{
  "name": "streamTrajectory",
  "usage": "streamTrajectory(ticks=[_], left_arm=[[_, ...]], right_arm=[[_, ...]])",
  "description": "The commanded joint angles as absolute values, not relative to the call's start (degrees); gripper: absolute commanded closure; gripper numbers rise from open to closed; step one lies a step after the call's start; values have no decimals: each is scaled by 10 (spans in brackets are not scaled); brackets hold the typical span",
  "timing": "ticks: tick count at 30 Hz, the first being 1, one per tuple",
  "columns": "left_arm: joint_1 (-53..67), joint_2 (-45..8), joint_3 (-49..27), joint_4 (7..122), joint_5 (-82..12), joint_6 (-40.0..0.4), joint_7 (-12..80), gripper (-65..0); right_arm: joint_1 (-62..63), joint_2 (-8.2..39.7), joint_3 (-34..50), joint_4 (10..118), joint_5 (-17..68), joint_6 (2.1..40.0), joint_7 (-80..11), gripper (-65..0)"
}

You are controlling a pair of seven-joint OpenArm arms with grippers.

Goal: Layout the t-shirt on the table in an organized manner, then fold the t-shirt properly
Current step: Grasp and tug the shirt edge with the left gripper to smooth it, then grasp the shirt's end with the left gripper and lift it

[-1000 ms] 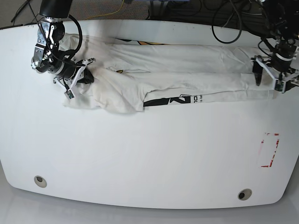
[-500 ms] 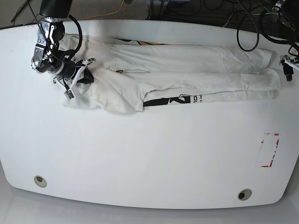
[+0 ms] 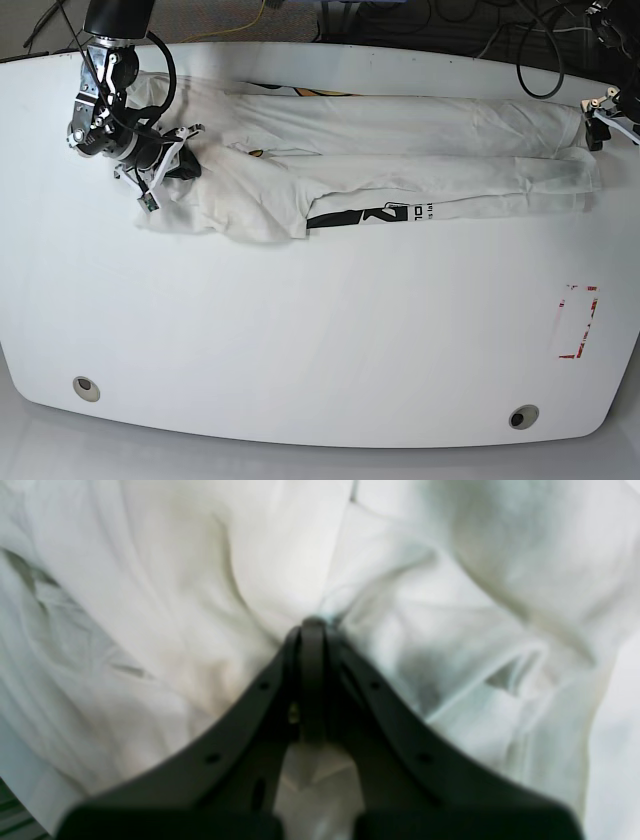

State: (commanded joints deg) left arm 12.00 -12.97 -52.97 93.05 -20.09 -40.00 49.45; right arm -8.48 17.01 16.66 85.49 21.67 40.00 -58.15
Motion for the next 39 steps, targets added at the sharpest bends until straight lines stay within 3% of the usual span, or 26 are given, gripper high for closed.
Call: streamTrajectory(ticks=[19, 39], left_arm=[[116, -130, -465, 924, -221, -400, 493, -545], [87, -141, -433, 836, -219, -400, 471, -545]], right_arm=[[-86, 173, 167, 855, 217, 400, -582, -1], [-86, 173, 167, 855, 217, 400, -582, -1]])
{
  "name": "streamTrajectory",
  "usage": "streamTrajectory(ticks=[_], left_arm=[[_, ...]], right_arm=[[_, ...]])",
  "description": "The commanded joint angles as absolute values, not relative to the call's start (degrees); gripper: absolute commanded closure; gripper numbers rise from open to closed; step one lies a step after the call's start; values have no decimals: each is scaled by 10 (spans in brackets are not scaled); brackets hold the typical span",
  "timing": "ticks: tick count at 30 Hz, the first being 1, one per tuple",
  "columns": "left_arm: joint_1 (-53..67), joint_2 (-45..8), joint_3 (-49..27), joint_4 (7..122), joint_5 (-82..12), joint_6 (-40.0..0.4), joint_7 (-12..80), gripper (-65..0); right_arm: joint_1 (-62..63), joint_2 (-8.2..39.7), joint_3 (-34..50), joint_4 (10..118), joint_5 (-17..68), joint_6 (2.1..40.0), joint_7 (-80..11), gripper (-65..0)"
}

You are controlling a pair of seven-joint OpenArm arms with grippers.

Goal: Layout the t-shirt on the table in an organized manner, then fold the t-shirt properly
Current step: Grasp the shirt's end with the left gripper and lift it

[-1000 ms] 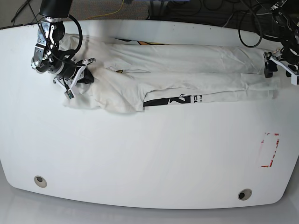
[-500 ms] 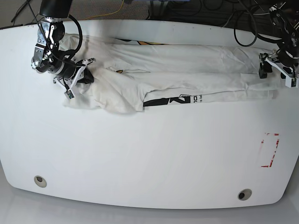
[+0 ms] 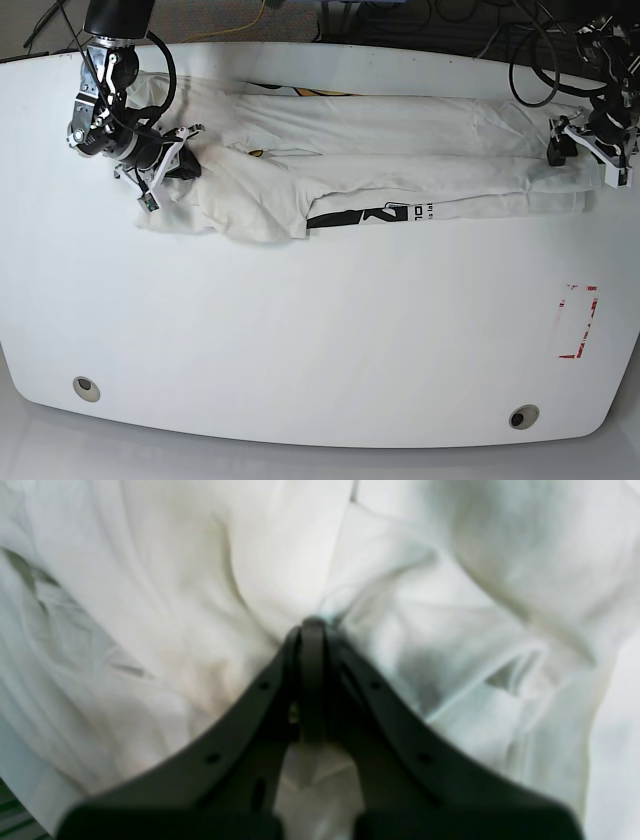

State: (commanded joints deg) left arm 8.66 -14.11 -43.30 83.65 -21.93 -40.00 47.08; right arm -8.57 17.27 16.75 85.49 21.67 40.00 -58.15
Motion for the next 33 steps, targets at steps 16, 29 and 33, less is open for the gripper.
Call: streamTrajectory(ticks=[16, 29, 33], left_arm=[[93, -139, -364, 836, -219, -400, 461, -544], [89, -139, -364, 836, -179, -400, 460, -248], [89, -139, -364, 836, -178, -400, 460, -66]], right_arm=[[-86, 171, 167, 855, 218, 400, -582, -1], [-86, 170, 169, 855, 218, 400, -582, -1], [-86, 170, 169, 855, 218, 400, -582, -1]])
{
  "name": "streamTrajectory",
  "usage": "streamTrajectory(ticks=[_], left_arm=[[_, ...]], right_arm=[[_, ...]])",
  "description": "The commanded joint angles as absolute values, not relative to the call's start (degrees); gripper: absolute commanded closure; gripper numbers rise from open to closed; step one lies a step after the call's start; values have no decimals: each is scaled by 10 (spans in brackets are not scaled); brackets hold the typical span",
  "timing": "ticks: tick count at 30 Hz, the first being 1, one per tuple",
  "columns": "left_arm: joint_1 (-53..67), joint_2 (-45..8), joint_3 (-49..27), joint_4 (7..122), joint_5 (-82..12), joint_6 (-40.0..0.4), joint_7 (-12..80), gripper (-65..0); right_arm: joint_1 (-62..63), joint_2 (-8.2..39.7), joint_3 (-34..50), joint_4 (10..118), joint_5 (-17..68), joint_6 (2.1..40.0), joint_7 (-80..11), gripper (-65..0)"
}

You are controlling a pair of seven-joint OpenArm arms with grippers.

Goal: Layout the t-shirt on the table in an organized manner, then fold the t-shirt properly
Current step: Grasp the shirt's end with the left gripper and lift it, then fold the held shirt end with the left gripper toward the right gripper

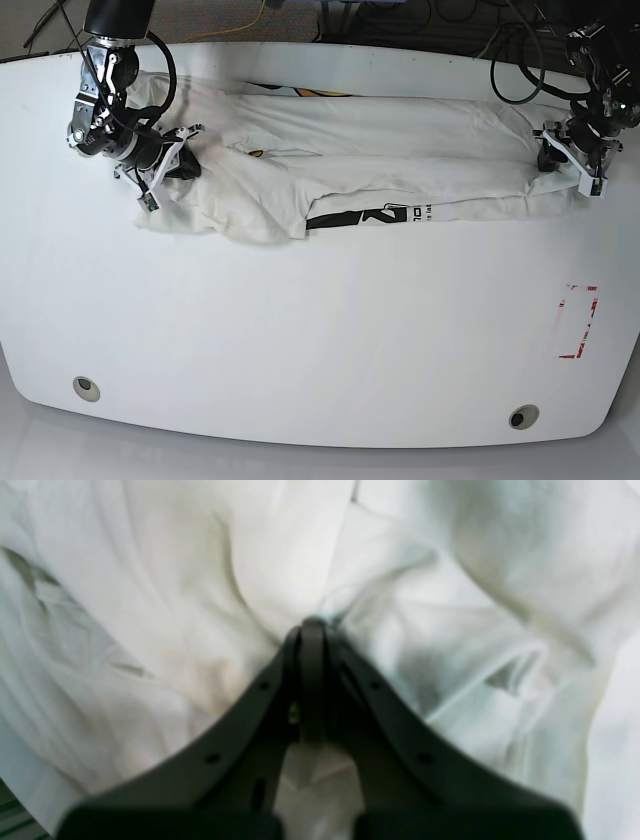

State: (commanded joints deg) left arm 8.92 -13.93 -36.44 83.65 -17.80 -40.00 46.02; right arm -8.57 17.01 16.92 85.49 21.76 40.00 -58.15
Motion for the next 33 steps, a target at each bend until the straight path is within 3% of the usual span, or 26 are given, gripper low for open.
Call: streamTrajectory(ticks=[3, 9, 14, 20, 24, 33], left_arm=[[88, -139, -364, 839, -178, -400, 459, 0], [94, -137, -364, 898, -179, -400, 448, 0], [110, -104, -358, 984, -178, -400, 437, 0], [138, -94, -284, 1090, -179, -400, 464, 0], [137, -88, -249, 1106, -180, -400, 501, 0], [124, -15, -185, 1105, -177, -400, 506, 0]], right_arm=[[-86, 170, 169, 855, 218, 400, -582, -1], [-86, 170, 169, 855, 218, 400, -582, -1], [-86, 170, 169, 855, 218, 400, -582, -1], [-86, 169, 168, 855, 218, 400, -582, -1], [-86, 169, 168, 855, 218, 400, -582, -1], [-85, 159, 167, 855, 218, 400, -582, -1]])
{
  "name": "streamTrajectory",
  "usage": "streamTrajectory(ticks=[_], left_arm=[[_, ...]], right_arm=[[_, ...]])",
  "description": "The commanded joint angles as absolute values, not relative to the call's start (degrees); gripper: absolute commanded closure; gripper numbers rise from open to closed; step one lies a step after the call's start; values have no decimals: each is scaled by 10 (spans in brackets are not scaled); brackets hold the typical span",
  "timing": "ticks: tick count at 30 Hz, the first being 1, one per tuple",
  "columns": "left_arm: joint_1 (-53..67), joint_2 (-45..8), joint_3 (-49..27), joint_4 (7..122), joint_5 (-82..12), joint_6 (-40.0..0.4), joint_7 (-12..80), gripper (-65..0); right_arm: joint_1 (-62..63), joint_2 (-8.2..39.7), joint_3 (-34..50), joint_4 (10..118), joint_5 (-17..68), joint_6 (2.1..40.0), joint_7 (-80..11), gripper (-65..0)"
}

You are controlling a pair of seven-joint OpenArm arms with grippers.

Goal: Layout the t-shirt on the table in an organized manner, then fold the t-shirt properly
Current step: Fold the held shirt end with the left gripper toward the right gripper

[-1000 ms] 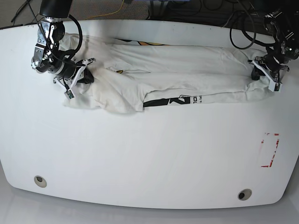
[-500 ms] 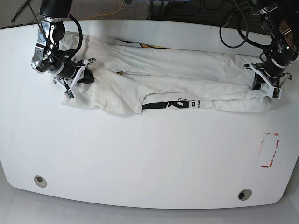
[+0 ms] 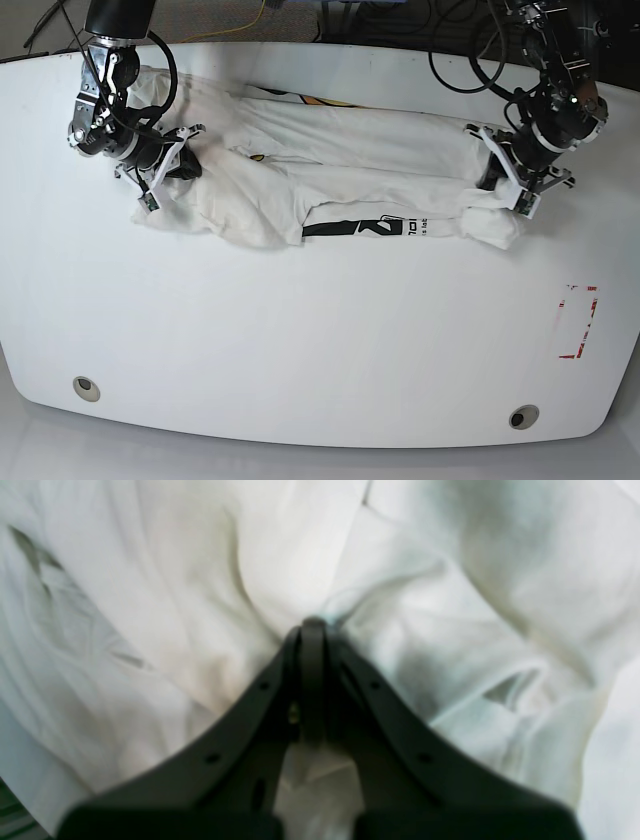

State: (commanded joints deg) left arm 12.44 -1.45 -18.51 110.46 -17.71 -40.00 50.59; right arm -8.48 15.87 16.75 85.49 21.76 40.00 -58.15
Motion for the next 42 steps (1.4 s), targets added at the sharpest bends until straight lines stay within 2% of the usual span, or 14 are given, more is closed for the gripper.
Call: streamTrajectory(ticks=[8, 17, 30, 33, 35, 36, 37, 39, 42], left_arm=[[123, 31, -110, 1104, -176, -400, 506, 0], [109, 46, -46, 1098, -178, -400, 506, 0], [108, 57, -44, 1096, -178, -400, 506, 0], [108, 59, -44, 1096, -178, -400, 506, -45], [107, 59, -44, 1096, -179, -400, 506, -101], [107, 59, -44, 1096, -179, -400, 506, -161], [106, 59, -44, 1096, -179, -400, 506, -183], [101, 60, -44, 1096, -179, -400, 506, -293], [101, 65, -44, 1096, -180, -400, 506, -385]], right_arm=[[-85, 158, 167, 855, 217, 400, -582, -1], [-84, 158, 167, 855, 217, 400, -582, -1], [-84, 158, 167, 855, 217, 400, -582, -1], [-83, 158, 167, 855, 217, 400, -582, -1], [-82, 158, 167, 855, 217, 400, -582, -1], [-82, 158, 167, 855, 217, 400, -582, -1], [-82, 158, 167, 855, 217, 400, -582, -1], [-82, 158, 167, 855, 217, 400, -582, -1], [-82, 158, 167, 855, 217, 400, -582, -1]])
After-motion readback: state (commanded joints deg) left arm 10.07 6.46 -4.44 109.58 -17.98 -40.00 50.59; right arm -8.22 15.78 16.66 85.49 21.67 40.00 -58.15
